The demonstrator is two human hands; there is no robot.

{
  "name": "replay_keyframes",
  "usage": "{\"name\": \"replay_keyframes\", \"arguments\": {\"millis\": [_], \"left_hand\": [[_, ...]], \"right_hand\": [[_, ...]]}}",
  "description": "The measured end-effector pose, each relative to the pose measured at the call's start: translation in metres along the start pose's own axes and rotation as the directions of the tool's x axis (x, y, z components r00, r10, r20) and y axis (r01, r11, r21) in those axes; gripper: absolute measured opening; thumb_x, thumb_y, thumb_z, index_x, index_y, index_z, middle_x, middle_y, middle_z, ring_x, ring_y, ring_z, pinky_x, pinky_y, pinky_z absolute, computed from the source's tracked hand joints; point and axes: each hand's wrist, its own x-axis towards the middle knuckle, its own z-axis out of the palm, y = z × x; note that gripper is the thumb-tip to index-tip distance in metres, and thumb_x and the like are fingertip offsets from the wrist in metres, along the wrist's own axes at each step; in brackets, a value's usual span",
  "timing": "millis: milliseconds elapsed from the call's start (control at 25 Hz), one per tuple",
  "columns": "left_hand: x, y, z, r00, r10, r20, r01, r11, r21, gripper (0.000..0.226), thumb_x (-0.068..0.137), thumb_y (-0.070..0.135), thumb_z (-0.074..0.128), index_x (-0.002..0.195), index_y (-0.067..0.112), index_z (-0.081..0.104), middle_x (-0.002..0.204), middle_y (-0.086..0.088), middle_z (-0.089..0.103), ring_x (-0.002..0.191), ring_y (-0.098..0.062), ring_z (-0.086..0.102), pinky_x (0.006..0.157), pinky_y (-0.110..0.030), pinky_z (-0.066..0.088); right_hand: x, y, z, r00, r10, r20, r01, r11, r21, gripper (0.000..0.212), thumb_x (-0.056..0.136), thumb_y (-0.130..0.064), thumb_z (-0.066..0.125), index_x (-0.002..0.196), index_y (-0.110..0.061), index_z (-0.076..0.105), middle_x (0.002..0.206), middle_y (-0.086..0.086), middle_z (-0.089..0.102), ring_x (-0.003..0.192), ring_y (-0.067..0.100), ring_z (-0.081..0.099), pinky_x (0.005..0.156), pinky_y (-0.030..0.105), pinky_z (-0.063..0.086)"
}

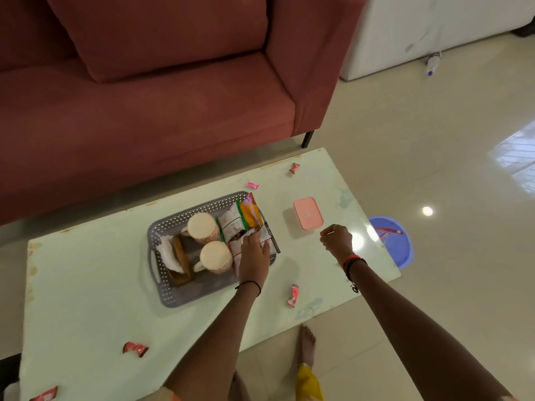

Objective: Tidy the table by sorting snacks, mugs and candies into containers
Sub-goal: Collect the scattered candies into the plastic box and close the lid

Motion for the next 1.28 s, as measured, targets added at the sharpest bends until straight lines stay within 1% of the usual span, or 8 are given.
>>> {"name": "replay_keyframes", "arguments": {"millis": [160,480,640,720,920,1120,1200,1280], "left_hand": [[0.022,0.032,0.053,0.992,-0.087,0.093,0.095,0.992,-0.086,0.029,0.094,0.013,0.051,0.12,-0.001,0.048,0.12,-0.021,0.05,0.108,-0.033,0.056,0.093,-0.04,0.047],[0.082,0.055,0.132,0.951,-0.273,0.145,0.279,0.96,-0.024,0.046,0.092,0.011,0.054,0.133,-0.005,0.038,0.134,-0.025,0.04,0.122,-0.038,0.047,0.105,-0.043,0.038],[0.104,0.048,0.155,0.908,-0.378,0.181,0.387,0.922,-0.017,0.051,0.092,0.017,0.056,0.134,-0.005,0.038,0.134,-0.026,0.041,0.123,-0.039,0.046,0.103,-0.041,0.037],[0.112,0.042,0.164,0.9,-0.384,0.204,0.39,0.921,0.014,0.047,0.093,0.021,0.054,0.13,-0.005,0.043,0.134,-0.025,0.046,0.124,-0.036,0.045,0.1,-0.036,0.034],[0.123,0.031,0.17,0.876,-0.449,0.178,0.463,0.885,-0.047,0.028,0.09,0.019,0.058,0.106,-0.004,0.059,0.111,-0.027,0.065,0.109,-0.037,0.059,0.093,-0.037,0.043],[0.116,0.042,0.172,0.743,-0.6,0.298,0.666,0.71,-0.23,0.027,0.089,0.015,0.058,0.068,-0.001,0.065,0.071,-0.019,0.074,0.076,-0.032,0.07,0.091,-0.037,0.054],[0.108,0.049,0.175,0.658,-0.625,0.42,0.753,0.568,-0.332,0.024,0.089,0.01,0.057,0.066,0.002,0.059,0.051,-0.005,0.067,0.062,-0.021,0.065,0.088,-0.035,0.056],[0.101,0.056,0.175,0.602,-0.583,0.546,0.795,0.501,-0.341,0.023,0.092,0.013,0.056,0.071,0.004,0.055,0.06,-0.007,0.064,0.055,-0.016,0.064,0.07,-0.028,0.059]], "right_hand": [[0.042,0.01,-0.021,1.0,-0.007,0.023,0.007,1.0,-0.011,0.028,0.078,0.009,0.05,0.064,-0.015,0.053,0.081,0.014,0.06,0.078,0.023,0.056,0.068,0.03,0.05],[0.122,0.007,-0.017,0.978,-0.122,0.167,0.137,0.987,-0.081,0.023,0.082,0.006,0.05,0.1,-0.002,0.064,0.091,0.014,0.062,0.082,0.027,0.059,0.07,0.027,0.045],[0.153,-0.016,-0.006,0.915,-0.221,0.338,0.309,0.922,-0.232,0.046,0.088,-0.006,0.062,0.131,0.0,0.05,0.13,0.018,0.053,0.122,0.03,0.052,0.103,0.032,0.041],[0.164,-0.023,0.001,0.893,-0.206,0.4,0.343,0.886,-0.31,0.054,0.089,-0.012,0.063,0.138,0.0,0.042,0.138,0.019,0.045,0.13,0.032,0.044,0.109,0.035,0.037],[0.161,-0.012,0.011,0.935,0.045,0.351,0.098,0.92,-0.379,0.043,0.088,-0.013,0.059,0.124,0.007,0.046,0.129,0.023,0.053,0.117,0.038,0.055,0.098,0.043,0.049],[0.151,0.001,0.012,0.899,0.208,0.386,-0.139,0.97,-0.2,0.026,0.09,-0.004,0.052,0.114,0.006,0.048,0.119,0.023,0.055,0.075,0.035,0.061,0.073,0.047,0.06],[0.157,-0.002,0.014,0.929,0.153,0.338,-0.1,0.981,-0.167,0.027,0.089,0.002,0.048,0.116,0.006,0.051,0.123,0.024,0.056,0.079,0.034,0.063,0.069,0.045,0.059],[0.164,-0.006,0.014,0.952,0.065,0.298,-0.02,0.988,-0.154,0.031,0.086,0.006,0.047,0.116,0.003,0.055,0.123,0.024,0.058,0.09,0.033,0.062,0.081,0.042,0.057]]}}
